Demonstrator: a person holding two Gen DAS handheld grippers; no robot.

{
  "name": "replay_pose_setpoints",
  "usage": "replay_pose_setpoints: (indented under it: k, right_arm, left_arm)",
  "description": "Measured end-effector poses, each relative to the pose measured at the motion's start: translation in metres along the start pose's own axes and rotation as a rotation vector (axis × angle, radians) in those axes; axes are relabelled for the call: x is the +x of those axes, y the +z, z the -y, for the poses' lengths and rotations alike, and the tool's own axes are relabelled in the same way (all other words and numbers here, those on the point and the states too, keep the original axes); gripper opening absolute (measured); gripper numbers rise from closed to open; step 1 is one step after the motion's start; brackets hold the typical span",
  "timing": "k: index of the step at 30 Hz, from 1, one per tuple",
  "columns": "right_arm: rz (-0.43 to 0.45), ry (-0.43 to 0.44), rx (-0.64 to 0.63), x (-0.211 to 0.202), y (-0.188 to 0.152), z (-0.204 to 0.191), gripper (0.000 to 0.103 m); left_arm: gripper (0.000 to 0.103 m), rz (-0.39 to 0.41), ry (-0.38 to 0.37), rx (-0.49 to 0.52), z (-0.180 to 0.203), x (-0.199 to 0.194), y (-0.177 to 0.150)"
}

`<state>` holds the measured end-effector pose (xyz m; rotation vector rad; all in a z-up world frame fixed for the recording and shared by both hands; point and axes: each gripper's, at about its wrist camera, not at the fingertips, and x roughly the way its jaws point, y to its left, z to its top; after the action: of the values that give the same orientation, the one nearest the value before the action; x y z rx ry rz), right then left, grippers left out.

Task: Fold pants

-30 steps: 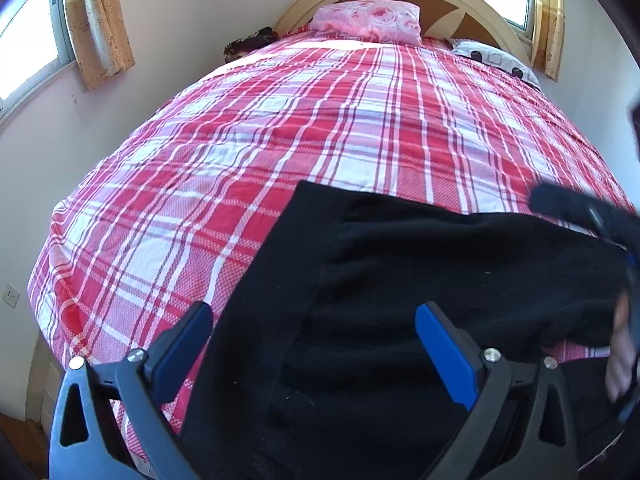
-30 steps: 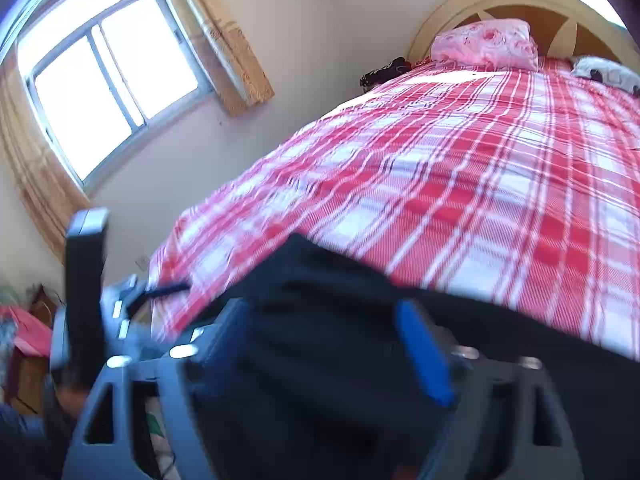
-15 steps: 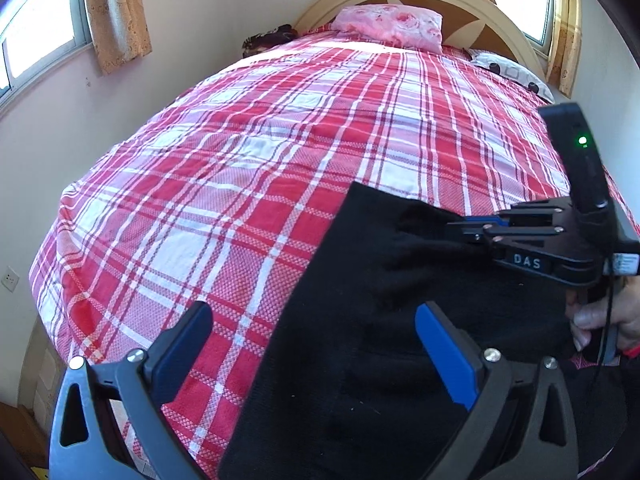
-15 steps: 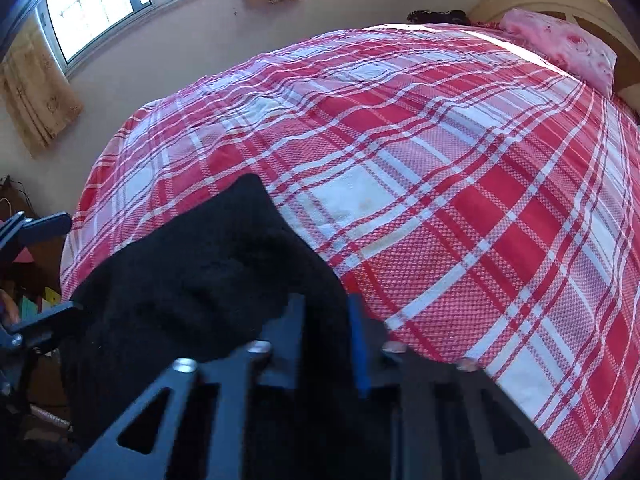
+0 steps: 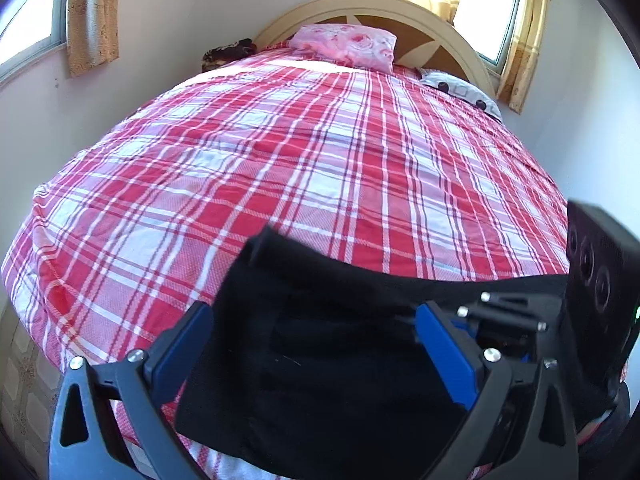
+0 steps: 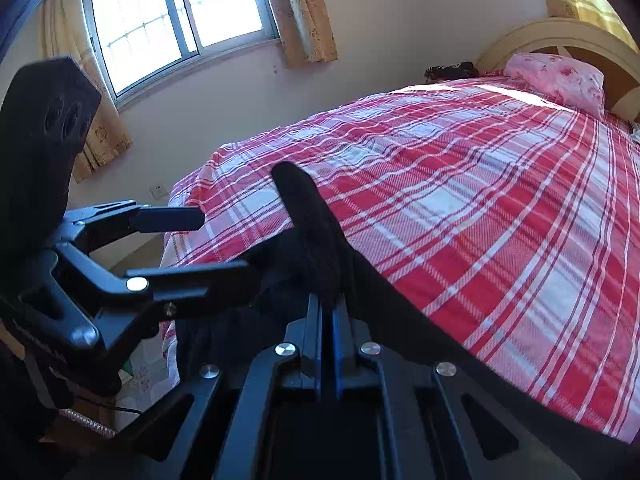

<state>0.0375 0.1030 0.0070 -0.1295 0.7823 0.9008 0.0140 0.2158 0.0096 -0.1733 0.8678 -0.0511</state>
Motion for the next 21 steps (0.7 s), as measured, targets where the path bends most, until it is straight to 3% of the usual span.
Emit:
replay_pose_setpoints:
  k: [7,17,20,21]
  right_arm:
    - [0.029,-0.022,0.092,0.002,-0.035,-0.007,0.004]
    - [0.082,0.014,0.175,-0.003,-0.028,-0.002,0.004]
    - [0.095,0.021,0.191,-0.007,-0.031,-0.006,0.004]
    - [0.102,0.021,0.199,-0.008,-0.031,-0.007,0.004]
  left_arm:
    - [0.101,-0.101,0.009,-0.095,-0.004,0.032,-0.014]
    - [0.1,-0.003,-0.013,-0.194,-0.014,0.021,-0.009]
    - [0.082,-0.011,-0.013,-0.234,-0.012,0.029,-0.003]
    - [0.067,-0.01,-0.02,-0.244,-0.012,0.03,-0.003]
